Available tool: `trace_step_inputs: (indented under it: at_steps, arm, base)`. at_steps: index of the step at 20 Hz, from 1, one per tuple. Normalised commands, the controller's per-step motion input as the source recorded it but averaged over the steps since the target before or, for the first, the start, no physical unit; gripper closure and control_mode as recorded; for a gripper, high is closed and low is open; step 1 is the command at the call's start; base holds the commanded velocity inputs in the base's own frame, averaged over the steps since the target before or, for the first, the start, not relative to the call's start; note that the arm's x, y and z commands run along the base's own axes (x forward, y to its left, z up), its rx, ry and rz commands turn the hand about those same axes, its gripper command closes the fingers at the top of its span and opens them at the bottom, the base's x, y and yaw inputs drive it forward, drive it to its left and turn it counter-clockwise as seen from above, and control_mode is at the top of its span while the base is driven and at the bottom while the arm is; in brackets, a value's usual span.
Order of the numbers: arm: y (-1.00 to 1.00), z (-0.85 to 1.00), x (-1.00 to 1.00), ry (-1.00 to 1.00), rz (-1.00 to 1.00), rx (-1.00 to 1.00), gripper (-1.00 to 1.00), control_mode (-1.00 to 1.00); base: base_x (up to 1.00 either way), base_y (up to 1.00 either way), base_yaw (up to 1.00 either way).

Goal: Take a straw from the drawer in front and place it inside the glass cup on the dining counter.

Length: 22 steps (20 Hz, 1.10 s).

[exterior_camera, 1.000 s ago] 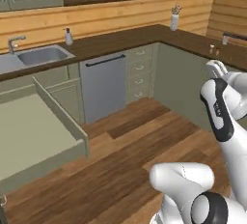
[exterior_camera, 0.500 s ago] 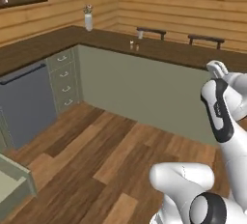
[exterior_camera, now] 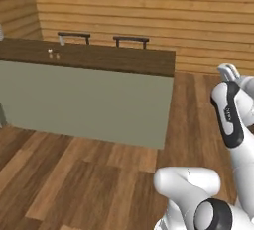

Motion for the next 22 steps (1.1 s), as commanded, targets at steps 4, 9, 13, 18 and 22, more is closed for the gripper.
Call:
trace_step_inputs:
  at_steps: [4, 9, 13, 18, 22]
  arm:
    - [0.0, 0.0, 0.0, 0.0, 0.0, 0.0, 1.0, 1.0]
    - [0.0, 0.0, 0.0, 0.0, 0.0, 0.0, 1.0, 1.0]
    - [0.0, 0.0, 0.0, 0.0, 0.0, 0.0, 1.0, 1.0]
    - [0.0, 0.0, 0.0, 0.0, 0.0, 0.0, 1.0, 1.0]
    - [0.0, 0.0, 0.0, 0.0, 0.0, 0.0, 1.0, 1.0]
  base:
    - [0.63, -0.81, -0.2]
    - [0.78, -0.63, -0.06]
    - [0.9, -0.49, 0.0]
    - [0.97, -0.45, 0.03]
    - [0.97, -0.51, 0.14]
